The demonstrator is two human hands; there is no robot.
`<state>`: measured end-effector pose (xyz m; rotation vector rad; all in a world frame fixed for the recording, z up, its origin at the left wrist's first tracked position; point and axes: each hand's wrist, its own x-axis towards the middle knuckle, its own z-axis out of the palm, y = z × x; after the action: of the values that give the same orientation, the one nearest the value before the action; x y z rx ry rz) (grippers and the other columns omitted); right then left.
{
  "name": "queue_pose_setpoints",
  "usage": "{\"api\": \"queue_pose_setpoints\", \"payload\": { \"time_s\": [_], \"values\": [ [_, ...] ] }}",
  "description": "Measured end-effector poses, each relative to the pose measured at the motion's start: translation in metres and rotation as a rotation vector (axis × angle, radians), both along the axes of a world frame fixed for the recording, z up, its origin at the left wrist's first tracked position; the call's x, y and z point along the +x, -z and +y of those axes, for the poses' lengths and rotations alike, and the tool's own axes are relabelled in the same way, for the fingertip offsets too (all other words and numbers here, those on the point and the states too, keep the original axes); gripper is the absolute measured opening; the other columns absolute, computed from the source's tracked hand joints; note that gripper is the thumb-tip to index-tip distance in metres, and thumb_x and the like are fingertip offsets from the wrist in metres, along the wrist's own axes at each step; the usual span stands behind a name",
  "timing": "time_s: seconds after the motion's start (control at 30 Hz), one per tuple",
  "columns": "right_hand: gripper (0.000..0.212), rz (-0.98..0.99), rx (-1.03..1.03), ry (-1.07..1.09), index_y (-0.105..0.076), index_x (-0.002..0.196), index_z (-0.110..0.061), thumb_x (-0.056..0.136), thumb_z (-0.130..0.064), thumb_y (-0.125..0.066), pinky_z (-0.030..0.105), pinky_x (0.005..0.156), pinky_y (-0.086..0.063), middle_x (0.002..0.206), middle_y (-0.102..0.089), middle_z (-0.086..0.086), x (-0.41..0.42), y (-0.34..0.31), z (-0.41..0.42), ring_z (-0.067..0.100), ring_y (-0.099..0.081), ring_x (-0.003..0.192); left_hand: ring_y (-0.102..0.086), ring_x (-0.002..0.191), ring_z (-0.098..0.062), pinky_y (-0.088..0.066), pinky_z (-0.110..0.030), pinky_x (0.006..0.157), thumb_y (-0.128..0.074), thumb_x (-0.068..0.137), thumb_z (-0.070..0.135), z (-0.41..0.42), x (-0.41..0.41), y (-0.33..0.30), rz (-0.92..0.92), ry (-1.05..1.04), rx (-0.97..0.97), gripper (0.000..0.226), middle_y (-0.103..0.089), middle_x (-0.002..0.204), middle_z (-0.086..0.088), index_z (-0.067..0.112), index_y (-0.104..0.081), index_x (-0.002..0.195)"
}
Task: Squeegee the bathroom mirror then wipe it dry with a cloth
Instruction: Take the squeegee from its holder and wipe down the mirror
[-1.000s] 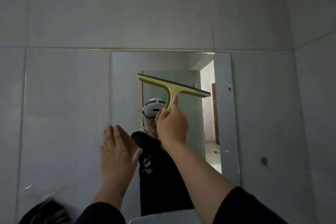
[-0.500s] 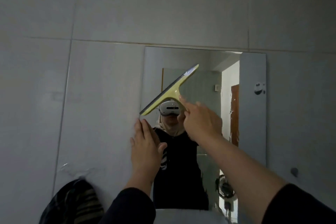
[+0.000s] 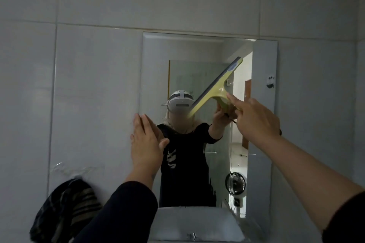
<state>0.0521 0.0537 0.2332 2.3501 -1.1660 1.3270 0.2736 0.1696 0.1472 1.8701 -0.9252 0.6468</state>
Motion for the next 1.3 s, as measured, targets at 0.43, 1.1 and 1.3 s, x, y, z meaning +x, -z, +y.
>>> {"api": "queue_pose_setpoints", "payload": {
  "time_s": [0.43,1.1,1.3],
  "values": [
    [0.052,-0.262,0.258,0.0,-0.024,0.144,-0.048,0.099,-0.025,-0.037,0.033,0.064,-0.043,0.107,-0.06,0.009,-0.051,0.042,-0.028,0.022,-0.053,0.078,-0.007,0.146,-0.031,-0.023,-0.048,0.116,-0.065,0.086,0.032,-0.007,0.007,0.002,-0.005,-0.03,0.0,0.1,0.015,0.159,-0.007,0.01,0.01,0.15],
    [0.058,-0.547,0.391,-0.331,-0.017,0.15,-0.032,0.099,-0.025,-0.043,0.02,0.069,-0.047,0.13,-0.056,0.006,0.096,0.106,0.079,0.018,-0.063,0.101,-0.029,0.139,-0.024,-0.042,-0.049,0.103,-0.059,0.085,0.049,0.01,0.016,-0.002,0.025,0.067,-0.003,0.091,0.0,0.158,0.008,0.019,-0.004,0.151],
    [0.058,-0.358,0.285,-0.335,-0.015,0.151,-0.034,0.1,-0.027,-0.04,0.02,0.067,-0.041,0.133,-0.053,0.004,0.107,0.112,0.09,0.018,-0.061,0.101,-0.046,0.122,-0.023,-0.048,-0.049,0.092,-0.049,0.085,0.023,0.029,0.026,-0.003,0.003,0.183,-0.114,0.062,-0.031,0.146,0.002,0.024,-0.025,0.142]
  ]
}}
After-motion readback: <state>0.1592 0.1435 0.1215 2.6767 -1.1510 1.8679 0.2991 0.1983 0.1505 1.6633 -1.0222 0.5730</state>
